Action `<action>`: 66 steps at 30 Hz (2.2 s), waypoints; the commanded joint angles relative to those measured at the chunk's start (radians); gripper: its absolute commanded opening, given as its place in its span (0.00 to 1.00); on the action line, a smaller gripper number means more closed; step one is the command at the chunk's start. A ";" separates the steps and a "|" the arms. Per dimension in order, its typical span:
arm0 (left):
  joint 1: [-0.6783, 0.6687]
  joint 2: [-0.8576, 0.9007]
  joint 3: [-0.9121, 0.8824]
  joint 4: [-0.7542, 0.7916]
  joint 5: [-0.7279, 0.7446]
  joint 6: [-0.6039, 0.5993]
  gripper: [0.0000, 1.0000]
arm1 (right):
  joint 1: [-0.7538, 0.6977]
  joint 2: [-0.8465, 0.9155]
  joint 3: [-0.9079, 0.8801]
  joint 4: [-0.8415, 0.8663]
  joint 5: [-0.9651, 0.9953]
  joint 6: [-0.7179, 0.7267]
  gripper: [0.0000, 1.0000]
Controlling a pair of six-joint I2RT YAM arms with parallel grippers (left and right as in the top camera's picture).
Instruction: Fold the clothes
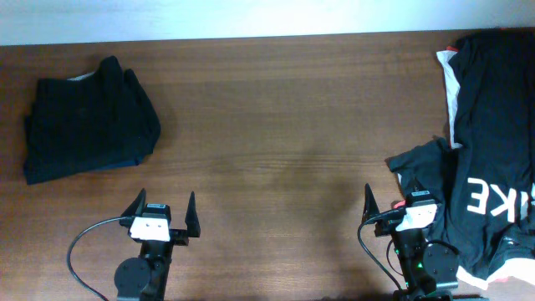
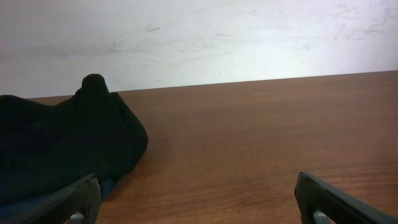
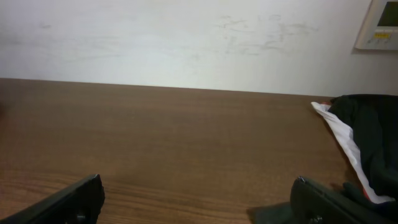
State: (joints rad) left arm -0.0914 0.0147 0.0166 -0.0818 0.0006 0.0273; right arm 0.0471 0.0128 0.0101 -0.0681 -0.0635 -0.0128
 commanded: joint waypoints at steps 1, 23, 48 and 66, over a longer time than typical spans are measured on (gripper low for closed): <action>0.002 -0.004 -0.007 -0.001 0.011 0.016 0.99 | 0.006 -0.008 -0.005 -0.007 0.013 -0.006 0.99; 0.002 -0.004 -0.007 -0.001 0.011 0.016 0.99 | 0.006 -0.008 -0.005 -0.007 0.013 -0.006 0.99; 0.002 -0.003 -0.007 0.000 0.011 0.016 0.99 | 0.006 -0.007 -0.005 -0.007 0.012 -0.006 0.99; 0.002 0.124 0.148 -0.175 0.072 -0.035 0.99 | 0.005 0.138 0.203 -0.209 -0.003 0.082 0.99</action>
State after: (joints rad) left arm -0.0914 0.0704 0.0868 -0.2272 0.0494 0.0036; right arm 0.0475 0.0864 0.1223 -0.2596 -0.0750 0.0486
